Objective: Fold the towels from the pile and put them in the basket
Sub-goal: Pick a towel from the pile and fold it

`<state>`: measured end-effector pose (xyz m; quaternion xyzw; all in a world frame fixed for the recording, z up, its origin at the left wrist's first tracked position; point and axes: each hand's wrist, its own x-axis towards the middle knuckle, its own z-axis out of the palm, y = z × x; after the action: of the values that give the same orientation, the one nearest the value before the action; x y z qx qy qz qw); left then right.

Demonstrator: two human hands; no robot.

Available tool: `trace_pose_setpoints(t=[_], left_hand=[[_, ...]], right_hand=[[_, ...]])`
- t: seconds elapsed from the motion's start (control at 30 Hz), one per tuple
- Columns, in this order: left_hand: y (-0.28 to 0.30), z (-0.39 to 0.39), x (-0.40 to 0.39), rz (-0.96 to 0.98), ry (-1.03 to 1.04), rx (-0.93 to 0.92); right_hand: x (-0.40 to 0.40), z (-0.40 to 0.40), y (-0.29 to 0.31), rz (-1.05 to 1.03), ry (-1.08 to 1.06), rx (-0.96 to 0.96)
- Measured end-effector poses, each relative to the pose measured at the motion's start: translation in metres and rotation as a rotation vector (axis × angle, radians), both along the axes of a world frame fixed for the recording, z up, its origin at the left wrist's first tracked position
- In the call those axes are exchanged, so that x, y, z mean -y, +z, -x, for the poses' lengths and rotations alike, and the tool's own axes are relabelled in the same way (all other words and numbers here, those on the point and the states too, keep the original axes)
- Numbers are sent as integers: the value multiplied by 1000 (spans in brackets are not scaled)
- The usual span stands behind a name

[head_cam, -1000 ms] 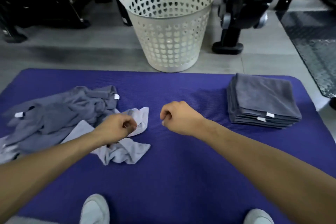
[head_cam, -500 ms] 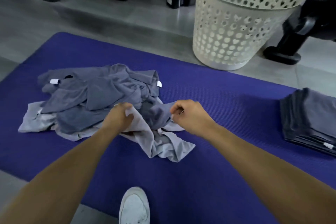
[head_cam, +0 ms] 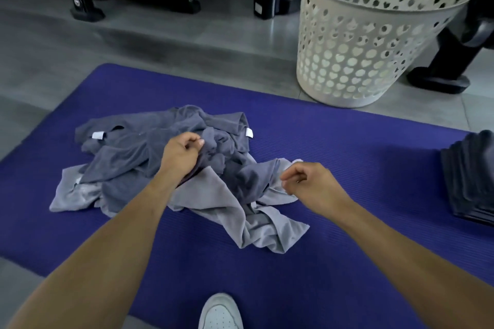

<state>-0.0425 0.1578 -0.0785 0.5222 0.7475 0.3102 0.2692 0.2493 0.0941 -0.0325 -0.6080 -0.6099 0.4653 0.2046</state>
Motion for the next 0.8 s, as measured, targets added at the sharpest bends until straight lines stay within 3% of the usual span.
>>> trace_pose_setpoints(t=[0.23, 0.43, 0.6, 0.8], left_hand=[[139, -44, 36, -108, -465, -72], [255, -111, 102, -219, -705, -36], [302, -179, 142, -286, -800, 89], [326, -251, 166, -309, -893, 225]], right_hand=[[18, -16, 70, -110, -19, -67], [66, -46, 149, -282, 26, -175], [111, -101, 192, -453, 96, 7], [152, -185, 209, -415, 44, 94]])
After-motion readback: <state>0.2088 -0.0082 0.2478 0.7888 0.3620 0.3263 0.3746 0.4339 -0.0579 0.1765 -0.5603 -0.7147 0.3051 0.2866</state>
